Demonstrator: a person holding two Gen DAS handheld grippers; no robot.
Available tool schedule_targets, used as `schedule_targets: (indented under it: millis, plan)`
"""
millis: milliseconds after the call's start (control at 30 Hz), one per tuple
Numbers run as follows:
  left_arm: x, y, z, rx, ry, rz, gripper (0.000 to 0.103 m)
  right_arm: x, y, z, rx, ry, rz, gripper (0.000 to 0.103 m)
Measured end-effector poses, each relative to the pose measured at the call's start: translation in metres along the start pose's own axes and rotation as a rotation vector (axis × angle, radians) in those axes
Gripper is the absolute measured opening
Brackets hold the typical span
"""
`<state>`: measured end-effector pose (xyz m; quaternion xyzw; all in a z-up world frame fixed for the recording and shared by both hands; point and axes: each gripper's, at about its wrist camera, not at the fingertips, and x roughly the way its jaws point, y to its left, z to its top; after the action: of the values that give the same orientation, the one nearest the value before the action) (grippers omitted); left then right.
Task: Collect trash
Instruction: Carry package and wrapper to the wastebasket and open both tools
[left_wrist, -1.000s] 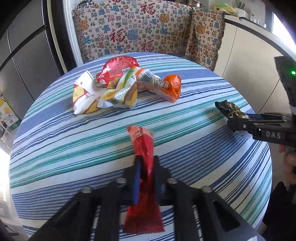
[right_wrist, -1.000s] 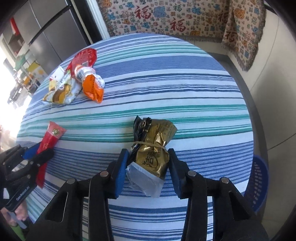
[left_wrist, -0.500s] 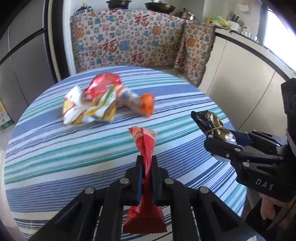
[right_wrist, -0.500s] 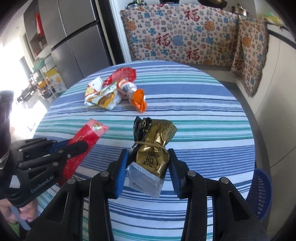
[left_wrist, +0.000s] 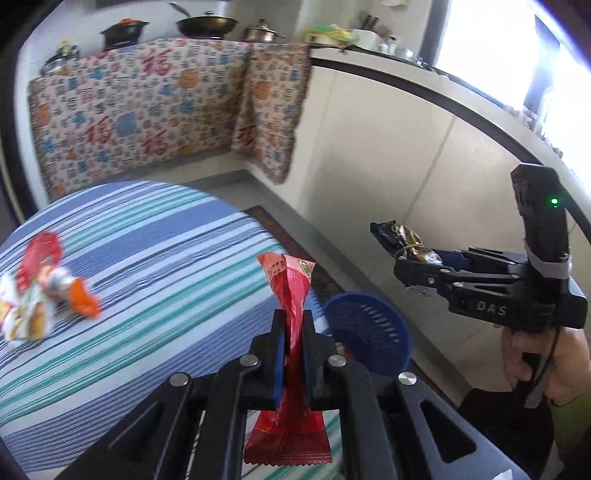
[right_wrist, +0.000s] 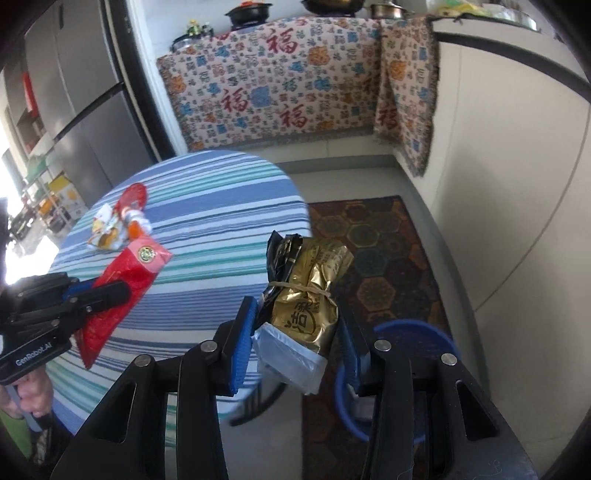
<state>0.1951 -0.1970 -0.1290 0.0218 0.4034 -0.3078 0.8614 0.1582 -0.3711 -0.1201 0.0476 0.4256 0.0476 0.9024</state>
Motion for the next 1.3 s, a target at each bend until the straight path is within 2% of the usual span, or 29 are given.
schedule_targets:
  millis: [200,300,400,600,900,967,1000,1033,1067,1133,1300]
  plan:
    - [0.057,-0.058,0.015,0.048,0.045,-0.064,0.008,0.000,-0.077,-0.013,0.111,0.054,-0.084,0.043]
    - [0.087,-0.079,0.020,0.062,0.066,-0.076,0.007,0.011,-0.114,-0.025,0.172,0.087,-0.114,0.043]
    - [0.122,-0.092,0.023,0.060,0.083,-0.080,0.007,0.019,-0.140,-0.038,0.224,0.082,-0.124,0.043]
    - [0.175,-0.109,0.017,0.053,0.132,-0.109,0.008,0.034,-0.173,-0.055,0.274,0.087,-0.111,0.043]
    - [0.229,-0.124,0.007,0.091,0.194,-0.107,0.008,0.038,-0.186,-0.067,0.296,0.104,-0.104,0.044]
    - [0.238,-0.124,0.008,0.094,0.203,-0.107,0.010,0.042,-0.187,-0.065,0.303,0.103,-0.102,0.050]
    - [0.240,-0.124,0.006,0.093,0.209,-0.107,0.012,0.043,-0.188,-0.065,0.307,0.101,-0.105,0.052]
    - [0.246,-0.124,0.007,0.086,0.224,-0.107,0.020,0.043,-0.190,-0.067,0.316,0.095,-0.106,0.055]
    - [0.248,-0.124,0.007,0.074,0.233,-0.112,0.026,0.043,-0.191,-0.069,0.326,0.091,-0.100,0.063]
    - [0.251,-0.122,0.010,0.042,0.225,-0.124,0.048,0.042,-0.196,-0.070,0.347,0.084,-0.093,0.069]
    - [0.248,-0.123,0.016,0.053,0.190,-0.102,0.051,0.031,-0.199,-0.067,0.359,0.047,-0.112,0.069]
